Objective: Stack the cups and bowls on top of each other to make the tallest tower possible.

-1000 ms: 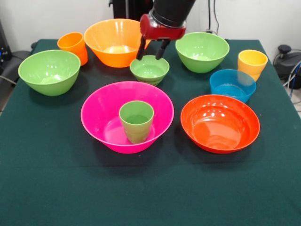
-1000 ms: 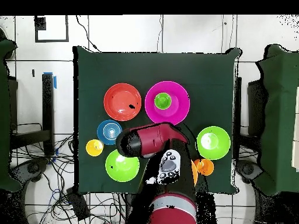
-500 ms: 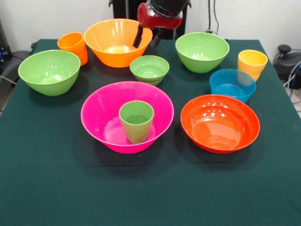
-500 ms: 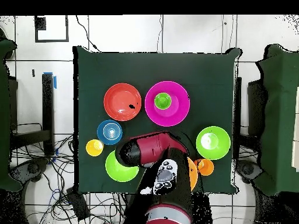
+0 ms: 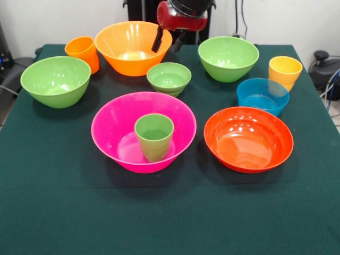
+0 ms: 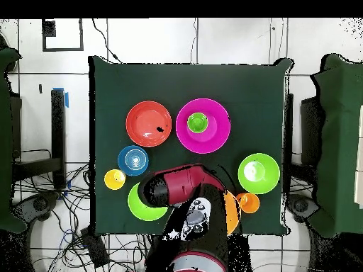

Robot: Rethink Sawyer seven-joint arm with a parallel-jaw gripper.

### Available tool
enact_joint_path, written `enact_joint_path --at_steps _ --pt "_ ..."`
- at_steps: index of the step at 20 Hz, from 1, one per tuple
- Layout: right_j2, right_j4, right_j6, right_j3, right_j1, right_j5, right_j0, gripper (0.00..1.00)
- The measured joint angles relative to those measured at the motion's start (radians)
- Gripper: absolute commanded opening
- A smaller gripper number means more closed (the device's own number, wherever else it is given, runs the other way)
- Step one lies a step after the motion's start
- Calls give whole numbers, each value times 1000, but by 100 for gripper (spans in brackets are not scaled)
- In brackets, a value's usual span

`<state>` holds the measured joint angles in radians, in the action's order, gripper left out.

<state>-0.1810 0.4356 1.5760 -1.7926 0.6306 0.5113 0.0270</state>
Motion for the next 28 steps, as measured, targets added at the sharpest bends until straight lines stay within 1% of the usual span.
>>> enact_joint_path --at_steps 5,14,19,28 --pt "5 -12 2 -7 0 -54 8 100" --pt "18 -29 2 -24 0 -114 29 100" --pt "25 -32 2 -32 0 -131 29 100" --pt "39 -36 2 -43 0 -132 29 100"
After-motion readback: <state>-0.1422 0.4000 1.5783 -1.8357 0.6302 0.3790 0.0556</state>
